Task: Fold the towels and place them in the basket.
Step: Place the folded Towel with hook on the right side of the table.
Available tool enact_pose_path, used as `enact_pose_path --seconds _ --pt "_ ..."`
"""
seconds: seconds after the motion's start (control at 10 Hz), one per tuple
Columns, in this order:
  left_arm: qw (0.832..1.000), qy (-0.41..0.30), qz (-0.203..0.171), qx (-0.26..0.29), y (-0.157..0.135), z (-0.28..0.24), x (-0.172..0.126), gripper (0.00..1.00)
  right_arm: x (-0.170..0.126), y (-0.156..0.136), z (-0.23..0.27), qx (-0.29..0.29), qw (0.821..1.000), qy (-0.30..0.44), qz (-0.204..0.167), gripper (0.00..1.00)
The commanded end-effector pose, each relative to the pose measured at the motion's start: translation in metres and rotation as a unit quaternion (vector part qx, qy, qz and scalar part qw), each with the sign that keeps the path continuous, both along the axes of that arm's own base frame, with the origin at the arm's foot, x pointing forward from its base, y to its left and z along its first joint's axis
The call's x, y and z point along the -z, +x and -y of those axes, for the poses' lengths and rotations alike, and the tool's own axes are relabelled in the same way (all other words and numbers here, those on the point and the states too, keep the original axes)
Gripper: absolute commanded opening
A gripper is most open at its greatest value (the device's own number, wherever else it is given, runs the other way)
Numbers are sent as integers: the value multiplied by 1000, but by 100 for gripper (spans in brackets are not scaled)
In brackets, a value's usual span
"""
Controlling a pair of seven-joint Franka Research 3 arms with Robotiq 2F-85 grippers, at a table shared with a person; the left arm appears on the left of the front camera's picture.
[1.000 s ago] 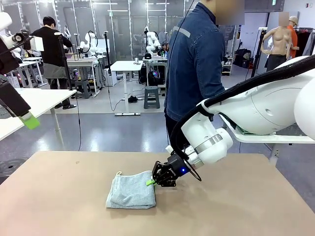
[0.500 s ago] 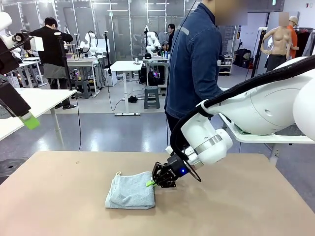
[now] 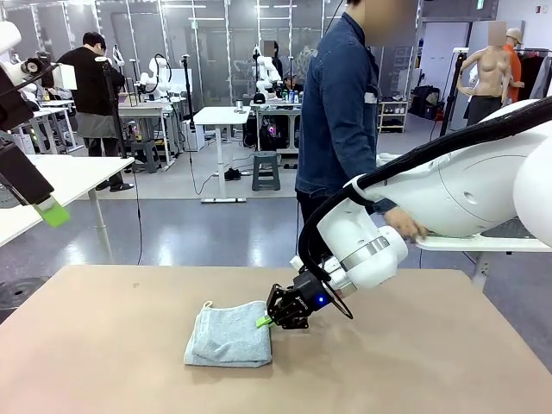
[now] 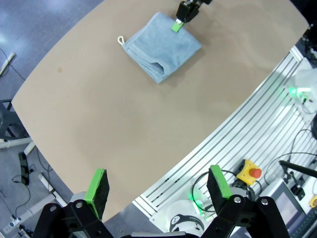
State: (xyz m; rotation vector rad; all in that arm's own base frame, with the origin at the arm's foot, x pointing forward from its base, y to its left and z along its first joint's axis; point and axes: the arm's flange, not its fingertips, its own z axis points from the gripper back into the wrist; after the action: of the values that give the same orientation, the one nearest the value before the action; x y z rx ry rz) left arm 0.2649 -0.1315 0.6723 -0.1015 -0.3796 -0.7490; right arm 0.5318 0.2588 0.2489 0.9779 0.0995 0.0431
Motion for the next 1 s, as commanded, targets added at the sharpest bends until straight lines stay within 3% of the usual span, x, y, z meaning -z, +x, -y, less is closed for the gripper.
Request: enact_pose_path --seconds 0.0,0.3,0.5,0.6,0.9 --pt "1000 3 -2 9 0 -1 0 100 -17 -3 32 -15 1000 7 2 5" --pt "1000 3 -2 9 0 -1 0 100 -23 -14 101 -35 999 -28 -12 5" --pt "1000 3 -2 9 0 -1 0 100 -35 -18 160 1 999 -28 16 5" --pt "1000 3 -2 9 0 -1 0 100 -42 -24 195 6 998 -63 30 5" --pt "1000 3 -2 9 0 -1 0 100 -64 -33 278 33 992 -113 41 5"
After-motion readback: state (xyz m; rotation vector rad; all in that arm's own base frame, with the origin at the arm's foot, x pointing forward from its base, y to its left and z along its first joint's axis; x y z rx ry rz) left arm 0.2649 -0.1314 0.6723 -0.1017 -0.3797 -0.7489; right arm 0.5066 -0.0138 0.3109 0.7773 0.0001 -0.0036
